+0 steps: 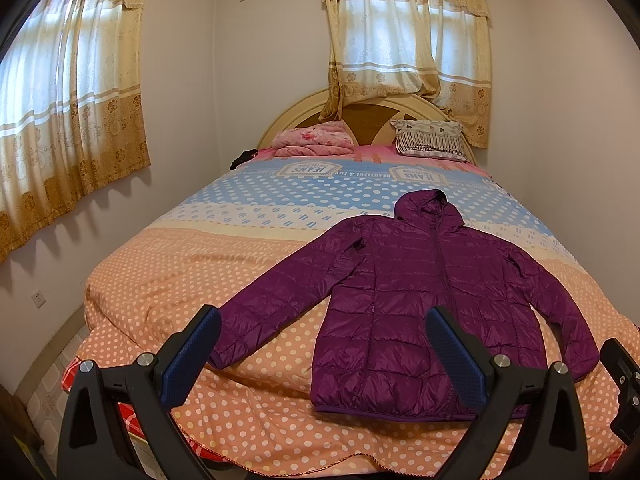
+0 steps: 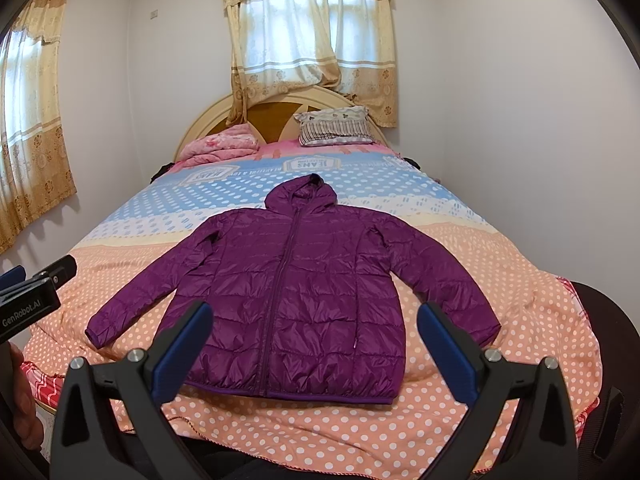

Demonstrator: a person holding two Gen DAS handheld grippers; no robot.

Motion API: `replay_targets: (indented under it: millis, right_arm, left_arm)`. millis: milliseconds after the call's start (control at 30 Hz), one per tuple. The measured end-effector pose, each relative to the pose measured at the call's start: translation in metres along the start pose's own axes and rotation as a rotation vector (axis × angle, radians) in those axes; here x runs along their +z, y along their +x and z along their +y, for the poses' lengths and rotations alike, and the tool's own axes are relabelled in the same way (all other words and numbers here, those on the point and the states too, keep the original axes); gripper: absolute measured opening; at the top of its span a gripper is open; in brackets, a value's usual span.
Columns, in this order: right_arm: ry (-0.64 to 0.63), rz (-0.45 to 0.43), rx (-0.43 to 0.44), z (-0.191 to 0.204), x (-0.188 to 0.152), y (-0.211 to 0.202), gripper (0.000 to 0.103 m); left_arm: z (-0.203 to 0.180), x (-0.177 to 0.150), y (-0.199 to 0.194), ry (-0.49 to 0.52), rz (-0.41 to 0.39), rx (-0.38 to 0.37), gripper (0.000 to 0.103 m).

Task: Fold large clothes

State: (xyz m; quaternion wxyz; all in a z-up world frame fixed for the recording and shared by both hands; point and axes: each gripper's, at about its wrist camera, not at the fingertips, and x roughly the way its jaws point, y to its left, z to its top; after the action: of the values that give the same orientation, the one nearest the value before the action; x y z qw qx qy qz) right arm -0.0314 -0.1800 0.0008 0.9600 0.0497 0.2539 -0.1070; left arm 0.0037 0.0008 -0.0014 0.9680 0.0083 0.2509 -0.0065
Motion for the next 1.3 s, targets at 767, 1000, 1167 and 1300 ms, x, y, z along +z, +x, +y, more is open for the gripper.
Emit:
replay_targets:
  millis: [767, 1000, 1167, 1300]
  right_arm:
    - [0.008, 0.019, 0.005, 0.003, -0.009, 0.003, 0.103]
    - [0.013, 0.031, 0.008, 0.003, -0.008, 0.006, 0.103]
    - [0.019, 0.041, 0.01, 0.001, -0.01, 0.009, 0.103]
    - [0.022, 0.079, 0.006, -0.005, -0.013, 0.026, 0.103]
  left_arm:
    - [-0.002, -0.003, 0.001, 0.004, 0.008, -0.007, 0.102]
    - [-0.003, -0.006, 0.005, 0.004, 0.02, -0.015, 0.102]
    - [-0.003, -0.009, 0.015, 0.008, 0.049, -0.021, 0.102]
    - [-0.006, -0.011, 0.03, 0.02, 0.067, -0.009, 0.102]
